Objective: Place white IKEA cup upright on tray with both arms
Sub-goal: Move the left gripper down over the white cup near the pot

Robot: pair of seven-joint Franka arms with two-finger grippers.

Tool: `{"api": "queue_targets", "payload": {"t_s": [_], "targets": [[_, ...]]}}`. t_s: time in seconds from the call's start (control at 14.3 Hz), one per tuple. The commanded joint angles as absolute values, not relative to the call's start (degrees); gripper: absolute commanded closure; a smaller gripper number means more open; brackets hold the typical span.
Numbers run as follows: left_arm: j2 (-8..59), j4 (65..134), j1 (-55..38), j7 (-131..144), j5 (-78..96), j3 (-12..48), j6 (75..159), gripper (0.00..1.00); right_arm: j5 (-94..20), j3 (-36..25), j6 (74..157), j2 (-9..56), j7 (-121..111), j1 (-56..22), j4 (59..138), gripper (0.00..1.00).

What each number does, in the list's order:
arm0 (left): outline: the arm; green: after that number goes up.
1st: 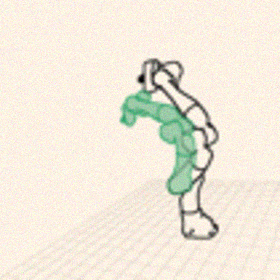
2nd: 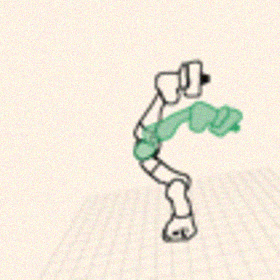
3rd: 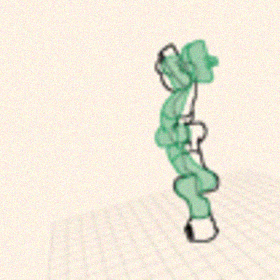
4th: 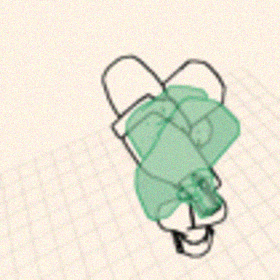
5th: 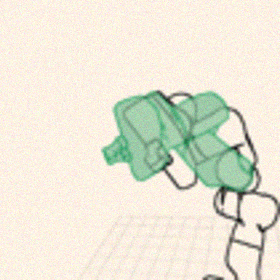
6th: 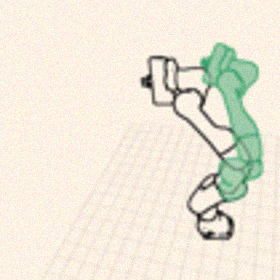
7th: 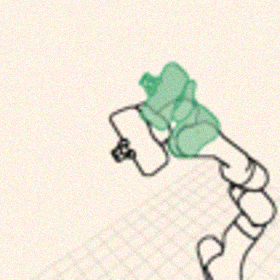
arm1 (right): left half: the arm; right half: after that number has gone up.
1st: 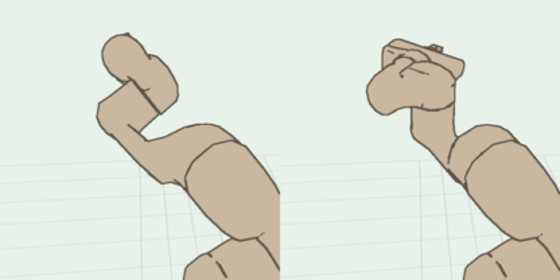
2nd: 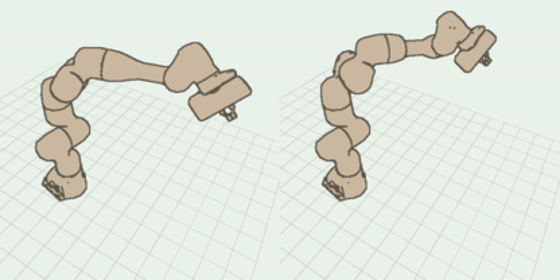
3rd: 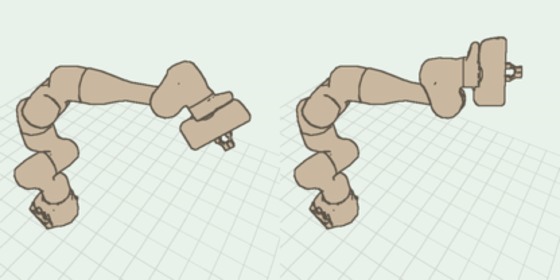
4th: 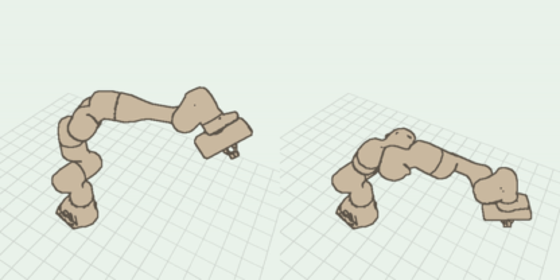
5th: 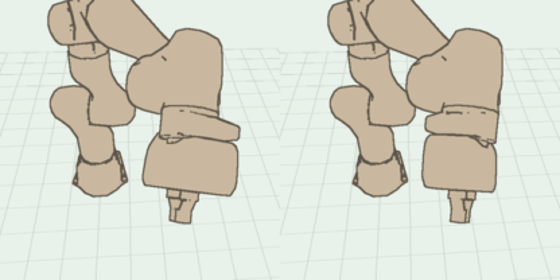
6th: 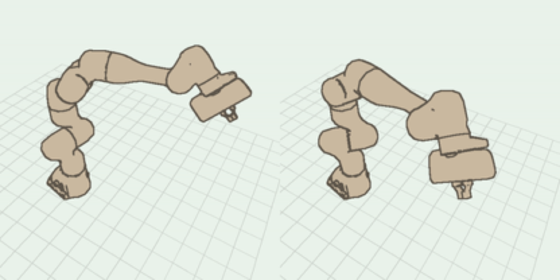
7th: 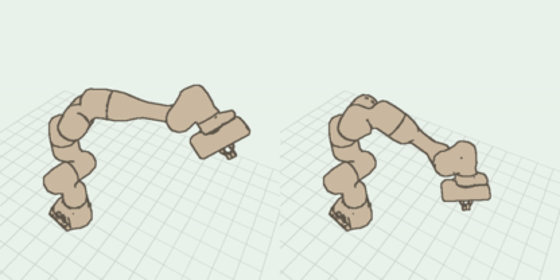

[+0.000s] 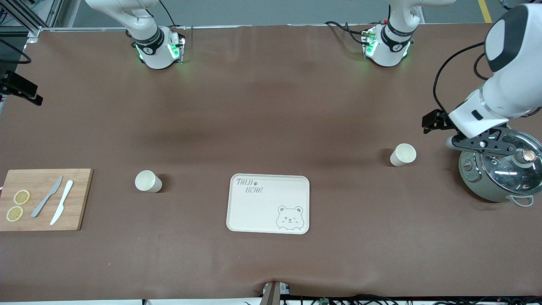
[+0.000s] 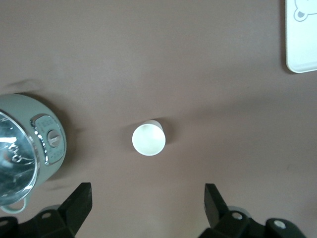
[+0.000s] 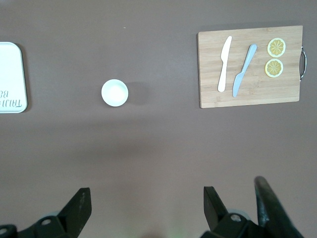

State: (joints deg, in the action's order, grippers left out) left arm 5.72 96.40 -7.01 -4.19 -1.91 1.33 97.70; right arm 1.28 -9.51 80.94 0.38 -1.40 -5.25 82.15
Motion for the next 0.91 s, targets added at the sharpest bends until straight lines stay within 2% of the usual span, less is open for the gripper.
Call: {"api": "queue_targets", "payload": {"t_s": [0.0,0.49,0.84], "targets": [[1.3,106.2,-6.4,-5.0,-1.9,1.7,105.5,0.00,1.4,-9.2,80.1,0.5,-1.1,-4.7,81.0,0.00],[-0.9,120.8,-5.7,-5.1,-0.4,1.6,122.0,0.00,1.4,-9.2,80.2,0.5,-1.1,-4.7,81.0,0.00],[-0.6,128.0,-5.6,-5.0,-0.4,1.6,131.6,0.00,1.4,-9.2,80.2,0.5,-1.1,-4.7,81.0,0.00]]}}
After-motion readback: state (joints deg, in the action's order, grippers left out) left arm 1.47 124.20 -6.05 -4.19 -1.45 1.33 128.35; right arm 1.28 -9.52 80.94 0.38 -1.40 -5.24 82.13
